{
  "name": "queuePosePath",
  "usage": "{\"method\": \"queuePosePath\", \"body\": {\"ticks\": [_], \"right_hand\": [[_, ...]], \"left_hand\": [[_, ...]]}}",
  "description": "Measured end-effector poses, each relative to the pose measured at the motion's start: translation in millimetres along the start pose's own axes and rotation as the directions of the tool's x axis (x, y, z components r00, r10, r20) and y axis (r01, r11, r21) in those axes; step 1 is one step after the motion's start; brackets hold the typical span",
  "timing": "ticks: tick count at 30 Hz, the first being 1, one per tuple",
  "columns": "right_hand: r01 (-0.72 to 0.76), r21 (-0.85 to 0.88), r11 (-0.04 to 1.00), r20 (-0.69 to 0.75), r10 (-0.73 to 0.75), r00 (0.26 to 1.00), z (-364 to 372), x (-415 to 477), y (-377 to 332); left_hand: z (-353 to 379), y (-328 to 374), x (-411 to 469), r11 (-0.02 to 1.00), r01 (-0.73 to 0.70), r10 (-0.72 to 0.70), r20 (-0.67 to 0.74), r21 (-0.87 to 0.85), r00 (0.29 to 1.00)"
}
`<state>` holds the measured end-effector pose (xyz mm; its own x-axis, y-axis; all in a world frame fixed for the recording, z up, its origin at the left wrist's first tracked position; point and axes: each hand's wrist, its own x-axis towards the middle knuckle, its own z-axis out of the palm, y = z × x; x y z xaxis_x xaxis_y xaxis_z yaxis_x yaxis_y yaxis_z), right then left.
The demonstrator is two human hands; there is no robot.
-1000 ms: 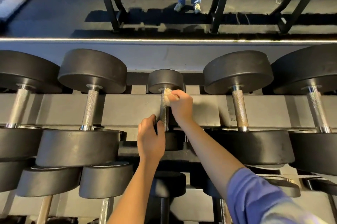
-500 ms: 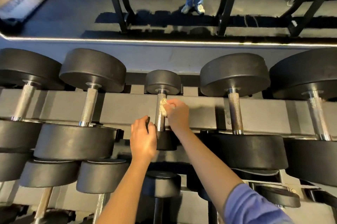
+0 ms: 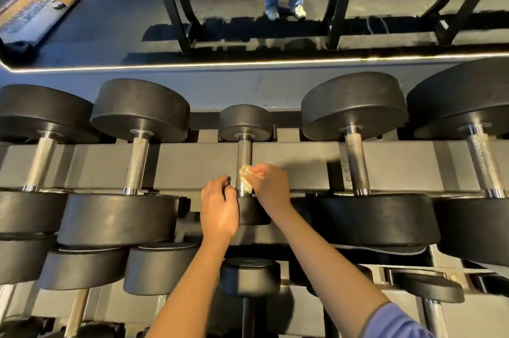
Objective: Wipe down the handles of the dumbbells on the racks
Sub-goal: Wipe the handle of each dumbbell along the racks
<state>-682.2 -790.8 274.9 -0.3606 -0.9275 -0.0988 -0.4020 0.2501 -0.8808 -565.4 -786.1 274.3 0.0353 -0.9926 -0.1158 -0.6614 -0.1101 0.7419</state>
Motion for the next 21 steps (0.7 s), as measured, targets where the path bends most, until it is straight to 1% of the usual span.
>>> {"method": "queuePosePath", "body": {"ticks": [4,6,8,10,12,14,15,17,18,20,21], "right_hand": [[-0.003,0.132,0.991,-0.232,0.034,0.972,7.9,26.0,-11.4],[-0.016,0.156,0.988,-0.28,0.06,0.958,10.8,39.6,-17.7],[-0.066,0.133,0.989,-0.281,0.101,0.954,13.3,52.4,-19.0],[-0.119,0.095,0.988,-0.254,0.14,0.957,14.3,56.3,-16.8],[-0.13,0.098,0.987,-0.217,0.149,0.965,16.3,47.0,-11.2],[-0.109,0.106,0.988,-0.206,0.129,0.97,17.7,26.1,-8.3],[-0.084,0.084,0.993,-0.214,0.1,0.972,17.8,15.4,-5.6],[0.012,-0.01,1.0,-0.284,-0.014,0.959,17.9,-1.4,2.2],[0.023,-0.018,1.0,-0.275,-0.027,0.961,15.3,-5.2,5.5],[-0.129,0.149,0.981,-0.165,0.153,0.974,10.6,-14.2,1.5],[-0.161,0.228,0.96,-0.127,0.194,0.973,10.2,-17.4,2.2]], "left_hand": [[0.7,-2.9,3.2,0.999,-0.038,0.037,0.023,0.015,0.999],[0.6,-3.6,6.1,0.999,-0.042,0.042,0.058,-0.003,0.997],[0.6,-4.5,8.2,0.999,-0.028,0.03,0.088,-0.022,0.996],[0.5,-5.9,8.1,0.998,-0.059,0.06,0.085,-0.009,0.995],[-0.3,-7.5,7.2,0.997,-0.074,0.074,0.076,-0.003,0.994],[-2.5,-6.4,5.2,0.998,-0.047,0.05,0.088,-0.03,0.995],[-3.4,-5.2,5.0,0.998,-0.037,0.042,0.097,-0.047,0.994],[-4.8,-3.4,4.5,0.997,-0.031,0.039,0.119,-0.067,0.992],[-4.9,-3.1,4.6,0.997,-0.037,0.045,0.13,-0.067,0.99],[-5.4,-4.1,5.3,0.995,-0.071,0.08,0.156,-0.068,0.984],[-6.7,-4.6,5.5,0.992,-0.104,0.115,0.178,-0.07,0.977]]}}
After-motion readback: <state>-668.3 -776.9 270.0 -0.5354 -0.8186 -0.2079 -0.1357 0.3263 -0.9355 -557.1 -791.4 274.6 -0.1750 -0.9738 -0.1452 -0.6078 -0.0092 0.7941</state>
